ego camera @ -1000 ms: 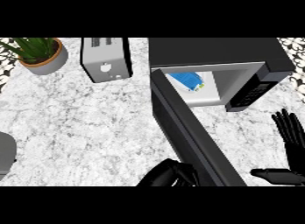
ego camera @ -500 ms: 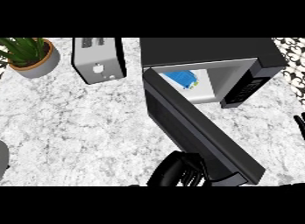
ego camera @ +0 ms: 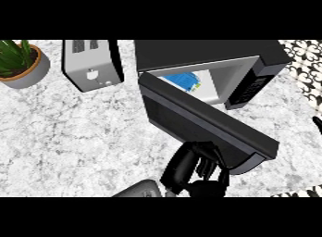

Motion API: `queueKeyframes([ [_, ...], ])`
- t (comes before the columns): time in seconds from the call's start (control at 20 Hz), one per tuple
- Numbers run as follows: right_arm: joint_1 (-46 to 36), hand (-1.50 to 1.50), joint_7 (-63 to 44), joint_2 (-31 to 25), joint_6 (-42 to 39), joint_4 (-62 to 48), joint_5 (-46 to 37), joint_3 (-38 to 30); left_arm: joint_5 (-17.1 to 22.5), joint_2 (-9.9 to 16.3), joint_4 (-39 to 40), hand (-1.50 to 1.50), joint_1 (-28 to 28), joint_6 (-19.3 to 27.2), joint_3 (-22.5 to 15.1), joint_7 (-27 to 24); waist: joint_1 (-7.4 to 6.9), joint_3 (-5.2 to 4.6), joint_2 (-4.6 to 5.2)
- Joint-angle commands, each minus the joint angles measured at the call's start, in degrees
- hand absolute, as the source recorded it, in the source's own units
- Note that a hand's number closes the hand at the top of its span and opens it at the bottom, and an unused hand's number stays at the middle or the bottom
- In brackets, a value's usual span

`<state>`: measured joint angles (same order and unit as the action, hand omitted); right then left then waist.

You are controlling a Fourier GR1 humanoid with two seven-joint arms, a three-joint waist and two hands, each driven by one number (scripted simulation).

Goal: Pick up the milk, place it into the microwave and close the microwave

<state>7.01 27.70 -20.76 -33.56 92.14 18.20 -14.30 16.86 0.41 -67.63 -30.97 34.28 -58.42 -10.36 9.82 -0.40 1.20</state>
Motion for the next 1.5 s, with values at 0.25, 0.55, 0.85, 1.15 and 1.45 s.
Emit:
queueKeyframes([
  [0.25,-0.4,-1.5,-3.8,-2.6,-4.4,5.3,5.5,1.9,8.6,-0.4,4.9,1.5,-9.2,5.6,3.6,-1.1,4.6,0.01,0.95],
  [0.55,-1.1,-1.5,-6.1,-4.1,-5.2,7.4,9.9,1.5,14.1,-0.4,9.3,1.5,-14.5,6.9,8.6,-1.4,6.6,-0.05,1.78],
  [0.85,-1.4,-1.5,-7.9,-4.5,-5.8,8.4,13.2,2.2,20.0,-0.4,10.0,1.5,-17.7,7.0,14.1,-6.1,8.04,-0.16,2.71],
  [1.15,-2.6,-1.5,-9.6,-7.2,-6.6,9.7,16.1,1.3,23.4,-0.4,14.5,1.5,-20.4,6.9,16.4,-9.0,9.25,-0.1,3.23],
  [1.45,-4.2,-1.5,-10.8,-8.4,-6.3,10.7,18.0,1.1,26.3,-0.4,16.7,1.5,-22.1,6.1,17.2,-11.7,10.14,-0.06,3.85],
])
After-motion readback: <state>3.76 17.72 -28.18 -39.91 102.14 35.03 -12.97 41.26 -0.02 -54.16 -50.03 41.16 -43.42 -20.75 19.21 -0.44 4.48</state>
